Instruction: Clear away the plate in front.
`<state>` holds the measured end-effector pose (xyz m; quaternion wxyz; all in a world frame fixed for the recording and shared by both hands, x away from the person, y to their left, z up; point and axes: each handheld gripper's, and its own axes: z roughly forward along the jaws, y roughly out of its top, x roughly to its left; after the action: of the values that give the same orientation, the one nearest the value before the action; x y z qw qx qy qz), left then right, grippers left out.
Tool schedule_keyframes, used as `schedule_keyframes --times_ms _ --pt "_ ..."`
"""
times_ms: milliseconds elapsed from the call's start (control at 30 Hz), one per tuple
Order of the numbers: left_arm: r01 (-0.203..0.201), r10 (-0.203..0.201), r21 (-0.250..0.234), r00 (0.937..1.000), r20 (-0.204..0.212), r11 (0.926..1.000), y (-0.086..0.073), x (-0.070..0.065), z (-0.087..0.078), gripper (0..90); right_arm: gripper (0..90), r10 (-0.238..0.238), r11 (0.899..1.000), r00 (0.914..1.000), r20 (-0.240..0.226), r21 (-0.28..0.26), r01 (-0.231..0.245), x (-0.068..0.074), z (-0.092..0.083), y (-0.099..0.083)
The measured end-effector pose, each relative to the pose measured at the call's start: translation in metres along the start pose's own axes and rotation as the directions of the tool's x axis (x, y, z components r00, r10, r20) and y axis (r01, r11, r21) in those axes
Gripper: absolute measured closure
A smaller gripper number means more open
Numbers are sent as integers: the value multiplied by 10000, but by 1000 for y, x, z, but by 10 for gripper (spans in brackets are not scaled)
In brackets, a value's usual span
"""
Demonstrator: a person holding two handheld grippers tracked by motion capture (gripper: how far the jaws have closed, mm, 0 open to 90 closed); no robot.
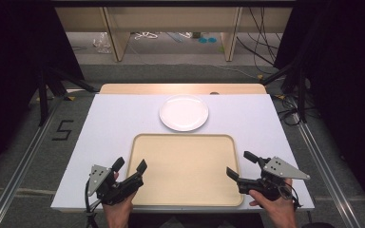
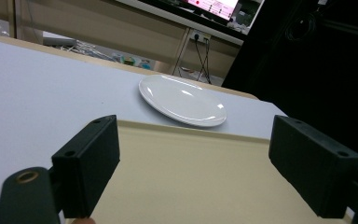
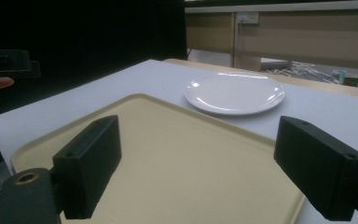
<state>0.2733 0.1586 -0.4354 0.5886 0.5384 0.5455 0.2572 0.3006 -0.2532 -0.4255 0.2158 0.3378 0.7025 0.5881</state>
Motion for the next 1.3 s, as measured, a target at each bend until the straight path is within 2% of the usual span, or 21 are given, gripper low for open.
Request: schedule_keyframes --times_ms 33,200,267,300,333,367,467,533,600,633,700,800,867,1000,1033,1167,1200,1300 --pt "-35 35 29 10000 -12 10000 0 0 0 159 158 15 9996 10000 4 278 -15 0 -2 1" --pt "-78 77 132 9999 66 9999 2 -3 2 159 158 5 9997 10000 21 264 -6 0 -2 1" --pt "41 -40 202 10000 -48 9998 5 -4 3 159 158 13 9995 10000 -28 321 -13 0 -2 1" --pt "49 -53 283 9999 141 9996 7 -6 6 159 158 -10 9995 10000 33 329 8 0 -1 1" --pt "49 -53 283 9999 141 9996 7 -6 6 159 158 -10 9995 10000 33 329 8 0 -1 1" --pt "17 -22 564 10000 83 9984 10 -8 12 159 157 57 9995 10000 -5 301 -57 0 0 0" --pt "36 -52 683 9997 235 9977 14 -11 18 159 158 87 9999 9999 -101 116 -86 0 1 0" --pt "348 -377 750 9986 372 9966 20 -16 25 160 158 80 9999 9999 -136 148 -78 0 1 0" --pt "372 -408 785 9981 459 9962 23 -18 31 160 158 63 9999 9998 -172 154 -61 0 1 0" --pt "514 -554 995 9977 381 9937 26 -21 40 160 158 60 9999 9999 -160 142 -58 0 1 0" --pt "853 -929 1317 9943 526 9876 30 -26 50 161 158 72 9995 9999 -140 309 -68 -1 0 1" --pt "600 -638 1622 9978 180 9849 35 -35 65 163 158 98 9995 9999 -139 289 -94 -1 -1 1" --pt "785 -860 1714 9956 363 9821 38 -38 76 164 158 72 9996 9998 -162 289 -67 -1 -1 0" --pt "997 -1059 1669 9940 287 9809 45 -41 93 163 159 81 9998 9998 -162 186 -78 -1 -1 0" --pt "1050 -1107 1632 9935 267 9810 47 -42 97 163 159 180 9991 9997 -168 388 -173 -1 -2 1" --pt "1255 -1307 1790 9913 175 9758 52 -40 114 163 159 140 9992 9997 -220 373 -132 -2 -3 2" --pt "1382 -1440 1829 9894 187 9734 53 -39 119 164 159 136 9994 9995 -272 307 -128 -3 -3 1" --pt "1922 -2047 2090 9780 396 9588 55 -34 133 164 160 134 9991 9996 -264 398 -124 -3 -2 1"
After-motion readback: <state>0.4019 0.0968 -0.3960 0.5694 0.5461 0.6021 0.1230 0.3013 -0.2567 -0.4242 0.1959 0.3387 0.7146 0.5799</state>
